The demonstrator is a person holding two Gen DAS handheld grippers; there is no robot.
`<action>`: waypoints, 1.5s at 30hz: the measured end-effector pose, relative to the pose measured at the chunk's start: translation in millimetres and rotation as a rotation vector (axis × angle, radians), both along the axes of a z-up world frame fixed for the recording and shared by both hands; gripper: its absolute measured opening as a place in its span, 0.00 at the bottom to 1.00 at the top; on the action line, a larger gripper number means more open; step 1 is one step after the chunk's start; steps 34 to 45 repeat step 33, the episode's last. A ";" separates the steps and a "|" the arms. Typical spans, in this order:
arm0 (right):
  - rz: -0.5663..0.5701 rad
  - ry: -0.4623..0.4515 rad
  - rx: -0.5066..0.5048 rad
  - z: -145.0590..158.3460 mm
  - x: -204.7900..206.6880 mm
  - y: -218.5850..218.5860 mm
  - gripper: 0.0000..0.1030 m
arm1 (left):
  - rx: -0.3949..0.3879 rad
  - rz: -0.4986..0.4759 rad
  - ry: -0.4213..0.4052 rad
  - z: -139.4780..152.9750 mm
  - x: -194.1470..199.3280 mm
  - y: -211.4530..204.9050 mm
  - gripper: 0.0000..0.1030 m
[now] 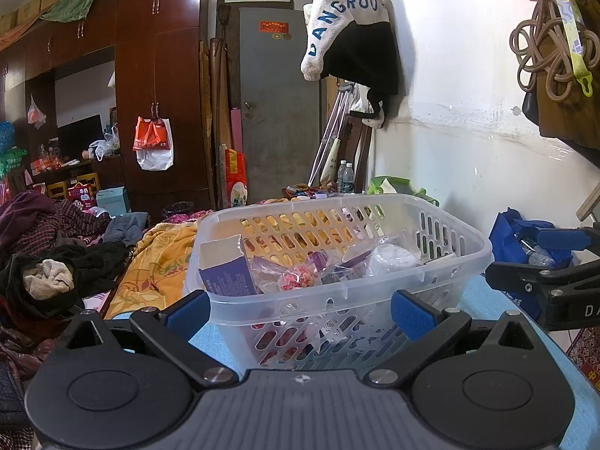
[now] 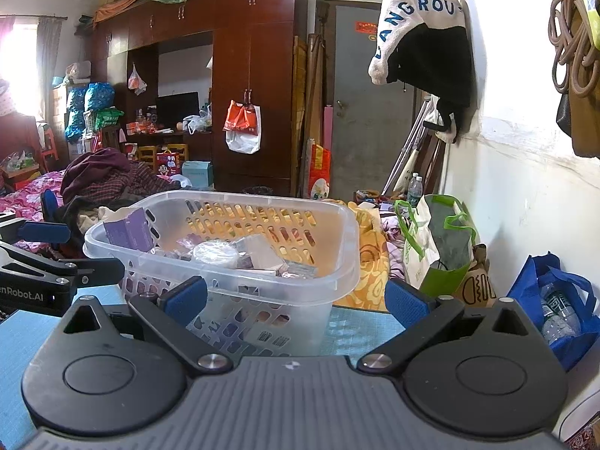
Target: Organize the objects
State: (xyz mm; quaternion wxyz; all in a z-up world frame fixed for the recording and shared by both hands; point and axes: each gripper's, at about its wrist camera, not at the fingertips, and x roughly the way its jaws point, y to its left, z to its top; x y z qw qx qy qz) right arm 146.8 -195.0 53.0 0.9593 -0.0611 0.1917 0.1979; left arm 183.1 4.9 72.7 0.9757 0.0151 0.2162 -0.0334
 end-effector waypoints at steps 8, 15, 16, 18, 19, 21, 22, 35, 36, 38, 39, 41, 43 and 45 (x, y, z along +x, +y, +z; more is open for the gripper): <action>0.001 0.000 0.000 -0.2 -0.2 0.0 1.00 | -0.004 -0.001 -0.003 0.2 0.0 -0.3 1.00; 0.003 -0.001 0.000 -0.6 -0.3 -0.2 1.00 | -0.006 -0.004 -0.002 1.7 0.9 -1.8 1.00; 0.003 -0.002 -0.001 -0.7 -0.2 -0.3 1.00 | -0.006 -0.004 -0.003 2.3 1.0 -2.2 1.00; 0.003 -0.002 -0.001 -0.6 -0.1 -0.2 1.00 | -0.009 -0.004 -0.007 3.5 1.1 -2.9 1.00; 0.003 -0.001 -0.001 -0.7 -0.3 -0.2 1.00 | -0.011 -0.004 -0.009 4.3 1.1 -3.2 1.00; 0.003 -0.002 -0.001 -0.6 -0.2 -0.2 1.00 | -0.013 -0.007 -0.013 5.2 0.7 -4.0 1.00; 0.003 -0.001 -0.001 -0.8 -0.3 0.0 1.00 | -0.013 -0.009 -0.015 5.5 0.5 -4.6 1.00; 0.008 -0.004 -0.006 -2.2 3.0 0.5 1.00 | -0.015 0.004 -0.039 3.7 1.6 -5.8 1.00; 0.008 -0.004 -0.006 -2.2 3.0 0.5 1.00 | -0.015 0.004 -0.039 3.7 1.6 -5.8 1.00; 0.008 -0.004 -0.006 -2.2 3.0 0.5 1.00 | -0.015 0.004 -0.039 3.7 1.6 -5.8 1.00; 0.008 -0.004 -0.006 -2.2 3.0 0.5 1.00 | -0.015 0.004 -0.039 3.7 1.6 -5.8 1.00; 0.008 -0.004 -0.006 -2.2 3.0 0.5 1.00 | -0.015 0.004 -0.039 3.7 1.6 -5.8 1.00; 0.008 -0.004 -0.006 -2.2 3.0 0.5 1.00 | -0.015 0.004 -0.039 3.7 1.6 -5.8 1.00; 0.008 -0.004 -0.006 -2.2 3.0 0.5 1.00 | -0.015 0.004 -0.039 3.7 1.6 -5.8 1.00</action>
